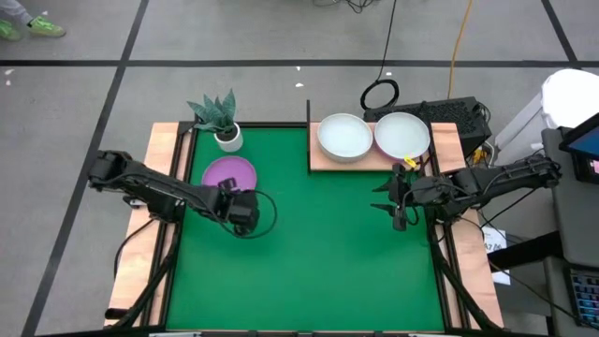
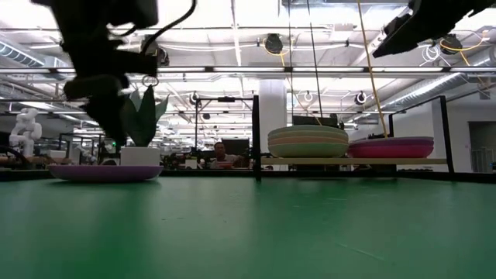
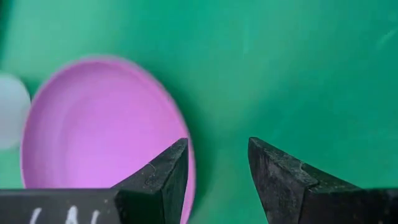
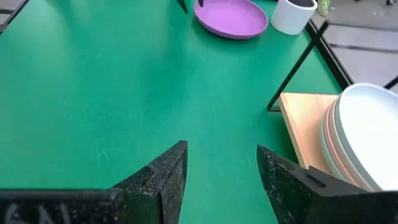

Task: Place and stack plates onto a shelf
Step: Stack the purple plate on the right light blue plate on the shelf

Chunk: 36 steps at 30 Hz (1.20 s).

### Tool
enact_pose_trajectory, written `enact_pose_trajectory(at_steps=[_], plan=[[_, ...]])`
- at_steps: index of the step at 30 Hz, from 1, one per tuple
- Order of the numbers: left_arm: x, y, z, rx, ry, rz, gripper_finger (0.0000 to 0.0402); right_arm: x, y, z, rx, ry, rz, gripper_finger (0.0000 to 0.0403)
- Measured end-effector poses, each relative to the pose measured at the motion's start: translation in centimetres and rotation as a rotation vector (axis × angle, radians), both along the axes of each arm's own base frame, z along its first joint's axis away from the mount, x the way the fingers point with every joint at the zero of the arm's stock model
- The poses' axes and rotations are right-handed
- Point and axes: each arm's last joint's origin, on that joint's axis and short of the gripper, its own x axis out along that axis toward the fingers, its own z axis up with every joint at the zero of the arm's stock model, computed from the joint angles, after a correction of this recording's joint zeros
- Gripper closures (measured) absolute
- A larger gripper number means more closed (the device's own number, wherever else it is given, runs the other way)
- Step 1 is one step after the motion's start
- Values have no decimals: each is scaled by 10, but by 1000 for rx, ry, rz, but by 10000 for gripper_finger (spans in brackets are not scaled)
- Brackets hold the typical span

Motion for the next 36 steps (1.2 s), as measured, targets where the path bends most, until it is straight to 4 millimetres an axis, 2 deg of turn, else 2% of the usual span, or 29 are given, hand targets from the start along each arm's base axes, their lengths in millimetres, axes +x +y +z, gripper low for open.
enact_pose_trajectory(at_steps=[4,11,16,21,23,29,36], plan=[[-14,5,-23,4,54,31,229,6,1,-1,-36,1,24,229],[-31,9,-47,7,90,50,234,13,3,-1,-89,-8,60,229],[-40,10,-58,13,118,53,286,15,3,-1,-106,-13,71,229],[-41,10,-59,31,132,19,367,17,3,0,-114,-26,72,229],[-40,10,-59,44,136,-8,388,20,3,1,-114,-42,70,229],[-33,6,-52,29,124,-79,389,31,6,-4,-116,-36,72,229],[-11,-11,-27,10,55,-260,391,58,12,-18,-160,-10,110,229]])
